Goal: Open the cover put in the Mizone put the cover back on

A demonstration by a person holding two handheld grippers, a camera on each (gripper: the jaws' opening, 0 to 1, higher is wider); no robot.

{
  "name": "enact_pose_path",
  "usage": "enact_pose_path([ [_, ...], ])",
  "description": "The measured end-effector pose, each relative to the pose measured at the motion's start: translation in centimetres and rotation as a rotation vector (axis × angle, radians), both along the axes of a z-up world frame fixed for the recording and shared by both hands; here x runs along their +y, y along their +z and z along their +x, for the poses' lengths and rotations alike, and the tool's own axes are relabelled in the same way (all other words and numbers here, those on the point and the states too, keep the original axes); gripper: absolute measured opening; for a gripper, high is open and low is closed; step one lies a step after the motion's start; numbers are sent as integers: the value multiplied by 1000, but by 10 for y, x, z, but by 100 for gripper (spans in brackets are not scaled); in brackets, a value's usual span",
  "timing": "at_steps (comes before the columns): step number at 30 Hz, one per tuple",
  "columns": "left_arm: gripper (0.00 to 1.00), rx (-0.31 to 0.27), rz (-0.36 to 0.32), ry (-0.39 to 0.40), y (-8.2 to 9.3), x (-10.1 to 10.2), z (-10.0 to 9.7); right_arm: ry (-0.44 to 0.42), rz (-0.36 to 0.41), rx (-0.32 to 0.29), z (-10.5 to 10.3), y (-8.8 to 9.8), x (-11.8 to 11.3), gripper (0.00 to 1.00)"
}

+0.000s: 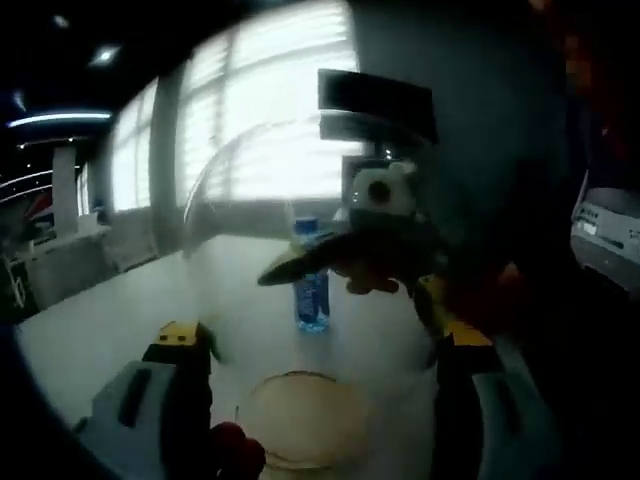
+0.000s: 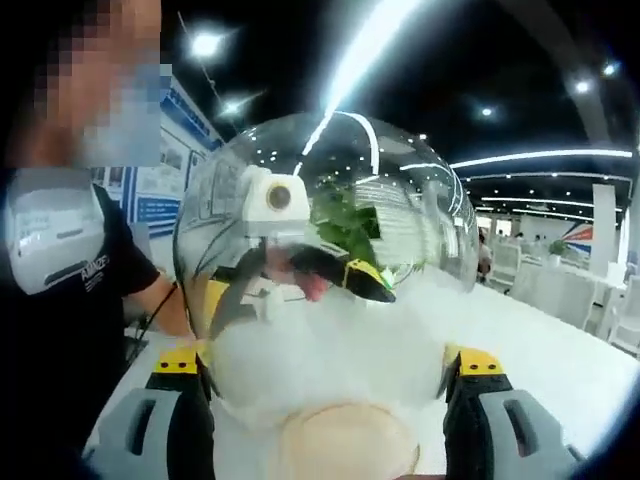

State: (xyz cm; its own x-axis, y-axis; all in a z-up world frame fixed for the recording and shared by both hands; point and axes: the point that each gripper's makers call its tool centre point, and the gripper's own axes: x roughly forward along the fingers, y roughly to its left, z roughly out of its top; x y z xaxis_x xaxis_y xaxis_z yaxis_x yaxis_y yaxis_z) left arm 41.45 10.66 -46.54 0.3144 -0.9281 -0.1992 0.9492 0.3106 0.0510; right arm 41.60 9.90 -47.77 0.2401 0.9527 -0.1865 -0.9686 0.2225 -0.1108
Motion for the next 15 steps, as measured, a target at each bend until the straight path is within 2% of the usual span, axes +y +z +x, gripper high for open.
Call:
enact_pose_path([
  [4,80,-9,37,3,-4,-1,-3,-2,-32,-17,-3,-2,-1,90],
  [8,80,-4,61,8,-5,-2,-6,4,-56,-12,-7,-4,-2,90],
  [15,79,19,145,21,-13,0,-16,21,-120,2,-17,-9,-3,90],
])
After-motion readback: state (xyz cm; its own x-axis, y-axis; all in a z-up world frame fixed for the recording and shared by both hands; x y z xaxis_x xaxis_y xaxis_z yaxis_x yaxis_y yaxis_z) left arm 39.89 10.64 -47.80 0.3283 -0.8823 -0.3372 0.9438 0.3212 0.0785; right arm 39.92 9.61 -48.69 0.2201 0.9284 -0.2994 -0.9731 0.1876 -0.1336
